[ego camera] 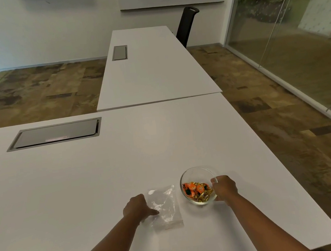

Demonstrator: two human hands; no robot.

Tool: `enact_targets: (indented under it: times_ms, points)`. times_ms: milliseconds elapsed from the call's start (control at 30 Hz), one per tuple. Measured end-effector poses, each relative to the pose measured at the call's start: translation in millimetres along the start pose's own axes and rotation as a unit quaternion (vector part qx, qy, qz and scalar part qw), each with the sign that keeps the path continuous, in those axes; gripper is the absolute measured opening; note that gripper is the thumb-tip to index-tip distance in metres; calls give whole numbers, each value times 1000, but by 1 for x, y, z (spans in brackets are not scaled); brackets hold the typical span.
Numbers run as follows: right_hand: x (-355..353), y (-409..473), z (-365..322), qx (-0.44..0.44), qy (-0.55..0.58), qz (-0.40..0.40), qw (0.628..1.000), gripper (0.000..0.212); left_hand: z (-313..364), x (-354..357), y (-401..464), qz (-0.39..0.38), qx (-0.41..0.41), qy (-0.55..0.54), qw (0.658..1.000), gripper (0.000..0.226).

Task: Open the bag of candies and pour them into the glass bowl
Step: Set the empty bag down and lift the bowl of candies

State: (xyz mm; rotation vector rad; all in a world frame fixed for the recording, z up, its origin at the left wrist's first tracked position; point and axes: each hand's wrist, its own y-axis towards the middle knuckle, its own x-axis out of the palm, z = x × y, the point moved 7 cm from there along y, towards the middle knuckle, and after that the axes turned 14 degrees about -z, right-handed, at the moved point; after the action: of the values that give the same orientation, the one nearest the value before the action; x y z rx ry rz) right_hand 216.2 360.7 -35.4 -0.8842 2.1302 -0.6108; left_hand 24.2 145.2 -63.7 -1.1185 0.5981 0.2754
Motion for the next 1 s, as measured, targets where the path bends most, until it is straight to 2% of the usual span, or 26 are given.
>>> enact_targets:
  times_ms: [67, 100, 200, 267, 367, 433, 533, 633, 700, 800, 867, 1000]
  points:
    - [-1, 0, -3, -5, 0, 3, 1000, 28, -1, -4, -2, 37, -22, 34, 998, 69]
    - [-2, 1, -5, -8, 2, 3, 1000, 28, 0, -9, -4, 69, -22, 35, 997, 71]
    - [-1, 5, -14, -22, 5, 3, 1000, 28, 15, -24, -8, 160, 38, -34, 986, 52]
    - [0, 7, -22, -32, 11, -2, 999, 28, 30, -30, -9, 178, 105, -113, 972, 39]
    - [4, 9, -38, -46, 16, -15, 999, 27, 54, -27, -8, 107, 166, -266, 943, 40]
    - [8, 10, -48, -50, 15, -29, 998, 27, 70, -14, -6, -3, 174, -386, 906, 47]
    - [14, 13, -61, -56, 13, -43, 997, 27, 90, -1, -7, -129, 161, -471, 858, 56]
    - [17, 18, -71, -61, 16, -49, 997, 30, 99, -6, -8, -140, 154, -542, 814, 53]
    - [19, 21, -78, -67, 26, -57, 996, 32, 101, -11, -7, -134, 153, -566, 799, 49]
    - [24, 29, -85, -56, 61, -91, 992, 38, 105, -18, 1, -126, 154, -581, 789, 45]
    - [29, 34, -88, -37, 122, -119, 985, 41, 108, -23, 6, -121, 154, -587, 786, 43]
    - [31, 46, -98, -28, 190, -117, 974, 42, 115, -33, 19, -111, 151, -595, 782, 43]
